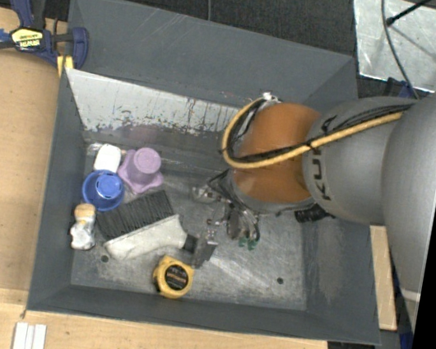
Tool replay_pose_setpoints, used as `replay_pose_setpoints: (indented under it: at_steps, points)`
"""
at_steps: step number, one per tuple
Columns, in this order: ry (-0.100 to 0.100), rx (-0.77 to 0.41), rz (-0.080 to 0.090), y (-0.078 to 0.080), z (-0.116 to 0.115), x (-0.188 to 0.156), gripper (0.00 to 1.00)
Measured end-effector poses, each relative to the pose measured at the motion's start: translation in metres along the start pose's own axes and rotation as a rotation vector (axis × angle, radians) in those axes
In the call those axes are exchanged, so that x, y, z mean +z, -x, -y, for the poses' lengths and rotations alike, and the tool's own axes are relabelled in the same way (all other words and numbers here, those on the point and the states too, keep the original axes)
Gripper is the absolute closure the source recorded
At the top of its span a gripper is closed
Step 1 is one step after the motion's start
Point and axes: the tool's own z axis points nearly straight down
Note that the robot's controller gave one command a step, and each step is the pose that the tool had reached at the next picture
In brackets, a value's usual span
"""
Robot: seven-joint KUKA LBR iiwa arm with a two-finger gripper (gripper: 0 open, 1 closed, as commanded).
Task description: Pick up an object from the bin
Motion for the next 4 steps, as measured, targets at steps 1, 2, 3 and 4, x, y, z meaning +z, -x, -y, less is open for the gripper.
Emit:
replay_pose_setpoints:
  at_steps: [1, 2, 3, 4]
  points:
    - [-0.002, -0.027, -0.005, -0.001, -0.024, 0.012, 0.00]
    - [-0.001, 0.016, 0.000, -0.021, -0.081, -0.014, 0.00]
    - [-0.008, -0.152, 0.010, -0.019, -0.099, 0.004, 0.00]
    - [0.004, -0.198, 0.016, -0.030, -0.106, 0.011, 1.00]
